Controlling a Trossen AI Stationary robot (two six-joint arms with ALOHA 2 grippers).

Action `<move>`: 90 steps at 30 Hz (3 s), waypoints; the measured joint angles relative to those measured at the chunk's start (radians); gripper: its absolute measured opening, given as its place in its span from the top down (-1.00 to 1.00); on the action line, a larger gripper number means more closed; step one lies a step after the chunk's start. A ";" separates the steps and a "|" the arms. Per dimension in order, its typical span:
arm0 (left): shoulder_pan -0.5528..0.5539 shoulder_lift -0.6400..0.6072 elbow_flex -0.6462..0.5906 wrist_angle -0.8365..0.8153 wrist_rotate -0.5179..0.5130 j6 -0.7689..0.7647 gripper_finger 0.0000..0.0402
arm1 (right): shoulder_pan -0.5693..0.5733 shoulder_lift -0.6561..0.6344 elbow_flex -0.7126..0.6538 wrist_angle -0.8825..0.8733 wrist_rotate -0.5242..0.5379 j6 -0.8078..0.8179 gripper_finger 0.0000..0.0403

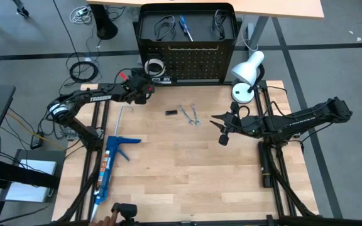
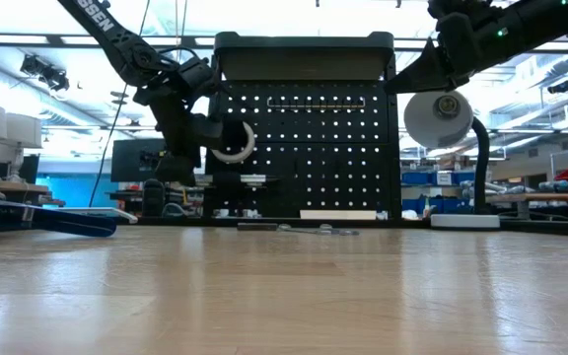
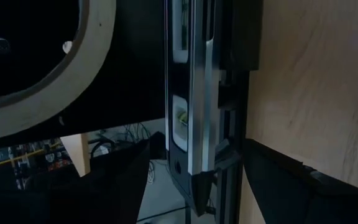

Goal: Hang tools onto peg board
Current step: Hang the right wrench on the pegboard

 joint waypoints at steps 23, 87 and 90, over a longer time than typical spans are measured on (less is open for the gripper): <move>-0.072 0.000 0.000 -0.172 -0.230 -0.190 -0.30 | 0.000 0.000 0.000 0.000 0.000 0.000 0.45; -0.851 0.000 -0.347 0.994 0.020 -0.710 -0.20 | 0.199 0.116 0.180 -0.208 0.345 0.317 0.72; -0.843 0.000 -0.347 0.996 0.036 -0.736 -0.20 | 0.199 0.172 0.233 -0.262 0.302 0.325 0.73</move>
